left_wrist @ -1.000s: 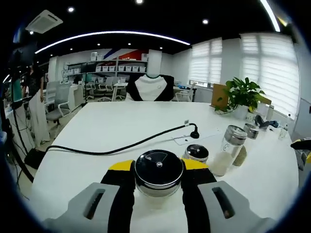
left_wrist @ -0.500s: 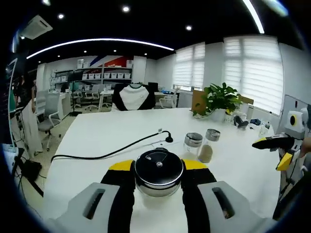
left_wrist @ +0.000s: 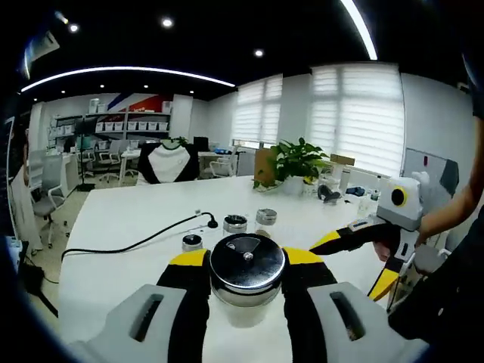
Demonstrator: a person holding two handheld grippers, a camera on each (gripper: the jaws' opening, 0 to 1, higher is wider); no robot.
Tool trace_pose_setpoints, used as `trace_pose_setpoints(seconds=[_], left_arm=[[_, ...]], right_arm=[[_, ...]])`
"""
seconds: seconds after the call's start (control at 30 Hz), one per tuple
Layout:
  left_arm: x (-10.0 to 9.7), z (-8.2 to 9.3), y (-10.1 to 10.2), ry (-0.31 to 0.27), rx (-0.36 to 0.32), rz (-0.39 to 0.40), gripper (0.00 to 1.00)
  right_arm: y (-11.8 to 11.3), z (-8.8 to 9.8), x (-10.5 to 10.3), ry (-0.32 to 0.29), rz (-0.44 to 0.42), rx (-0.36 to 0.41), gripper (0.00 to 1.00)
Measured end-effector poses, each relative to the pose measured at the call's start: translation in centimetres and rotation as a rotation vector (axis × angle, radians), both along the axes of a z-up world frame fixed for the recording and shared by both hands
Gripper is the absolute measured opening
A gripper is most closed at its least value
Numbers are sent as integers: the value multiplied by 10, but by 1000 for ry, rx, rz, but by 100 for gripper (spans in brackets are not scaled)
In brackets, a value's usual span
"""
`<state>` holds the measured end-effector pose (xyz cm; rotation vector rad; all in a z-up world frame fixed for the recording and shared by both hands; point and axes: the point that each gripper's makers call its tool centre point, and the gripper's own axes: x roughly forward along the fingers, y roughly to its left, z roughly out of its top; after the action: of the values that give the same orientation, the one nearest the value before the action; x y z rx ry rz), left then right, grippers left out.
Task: Rotate the seasoning bottle until the label or dispensing opening points toward the visible target arrow and the bottle remains upright within the marked orientation range
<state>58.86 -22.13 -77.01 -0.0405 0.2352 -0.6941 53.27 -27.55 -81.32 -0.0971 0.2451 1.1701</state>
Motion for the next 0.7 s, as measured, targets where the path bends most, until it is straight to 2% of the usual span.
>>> trace_pose_setpoints(seconds=[0.07,0.17,0.33,0.43,0.5,0.53,0.6,0.7], left_arm=[[-5,2,-2,4,-14,1,38],[-19,8,-7,5,-48,-12,38],[-41,10,-13,-4,-30,-43,38],[-52,11,-16,-9,-18,-77,38],[-58,11,-19,-23,-11,-111,38],[-61,11,-20,-42,-8,-132,38],[-65,9,-21,-25,-18,-144,38],[-72,9,-24,-23,-26,-181,38]], right_arm=[[6,0,-5,-21,29,-20,64],[15,-1,-11,-11,59,-15,63],[34,4,-22,-6,135,-5,60],[41,10,-26,-35,172,15,52],[47,18,-31,-51,210,49,39],[50,21,-35,-50,228,64,38],[53,20,-38,-76,249,50,39],[56,16,-39,-77,268,24,38]])
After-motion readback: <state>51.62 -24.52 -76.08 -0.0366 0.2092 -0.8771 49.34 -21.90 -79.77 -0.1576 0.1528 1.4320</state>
